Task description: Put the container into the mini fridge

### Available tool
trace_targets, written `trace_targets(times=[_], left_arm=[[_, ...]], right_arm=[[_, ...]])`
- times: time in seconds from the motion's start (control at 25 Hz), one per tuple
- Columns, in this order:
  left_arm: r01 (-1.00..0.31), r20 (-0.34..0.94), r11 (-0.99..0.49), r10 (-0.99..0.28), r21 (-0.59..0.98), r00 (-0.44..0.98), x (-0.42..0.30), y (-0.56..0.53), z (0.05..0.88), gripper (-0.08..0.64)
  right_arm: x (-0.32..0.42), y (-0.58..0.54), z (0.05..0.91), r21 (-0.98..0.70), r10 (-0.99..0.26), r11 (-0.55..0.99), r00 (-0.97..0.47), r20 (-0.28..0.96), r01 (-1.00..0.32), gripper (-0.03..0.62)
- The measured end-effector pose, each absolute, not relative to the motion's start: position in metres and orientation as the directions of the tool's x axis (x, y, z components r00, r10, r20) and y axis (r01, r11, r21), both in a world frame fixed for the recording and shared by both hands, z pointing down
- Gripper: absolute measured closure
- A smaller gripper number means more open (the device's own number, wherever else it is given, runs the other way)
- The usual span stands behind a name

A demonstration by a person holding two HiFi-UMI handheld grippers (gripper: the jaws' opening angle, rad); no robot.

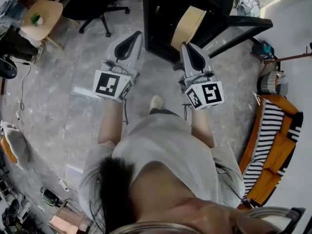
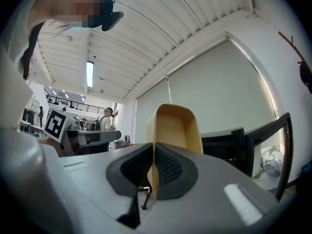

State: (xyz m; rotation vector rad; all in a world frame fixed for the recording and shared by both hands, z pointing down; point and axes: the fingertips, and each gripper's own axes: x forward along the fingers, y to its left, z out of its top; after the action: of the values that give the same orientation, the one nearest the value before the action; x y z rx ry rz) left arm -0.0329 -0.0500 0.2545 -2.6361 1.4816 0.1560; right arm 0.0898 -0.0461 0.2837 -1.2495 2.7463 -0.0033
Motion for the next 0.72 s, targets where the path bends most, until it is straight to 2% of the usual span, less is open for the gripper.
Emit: trace_targets(times=[0.44, 0.72], left_arm=[[-0.872, -0.123, -0.487, -0.863, -0.054, 0.489, -0.033, -0.094, 0.259, 0.558], [-0.869, -0.113, -0.493, -0.861, -0.049, 0.495, -0.036, -0.114, 0.261, 0.558]], right_arm=[[0.08, -0.096, 0.297, -0.022, -0.691, 0.722, -0.719, -0.076, -0.691, 0.581], [0.068, -0.12, 0.31, 0.044, -0.667, 0.744, -0.745, 0.0, -0.666, 0.583]])
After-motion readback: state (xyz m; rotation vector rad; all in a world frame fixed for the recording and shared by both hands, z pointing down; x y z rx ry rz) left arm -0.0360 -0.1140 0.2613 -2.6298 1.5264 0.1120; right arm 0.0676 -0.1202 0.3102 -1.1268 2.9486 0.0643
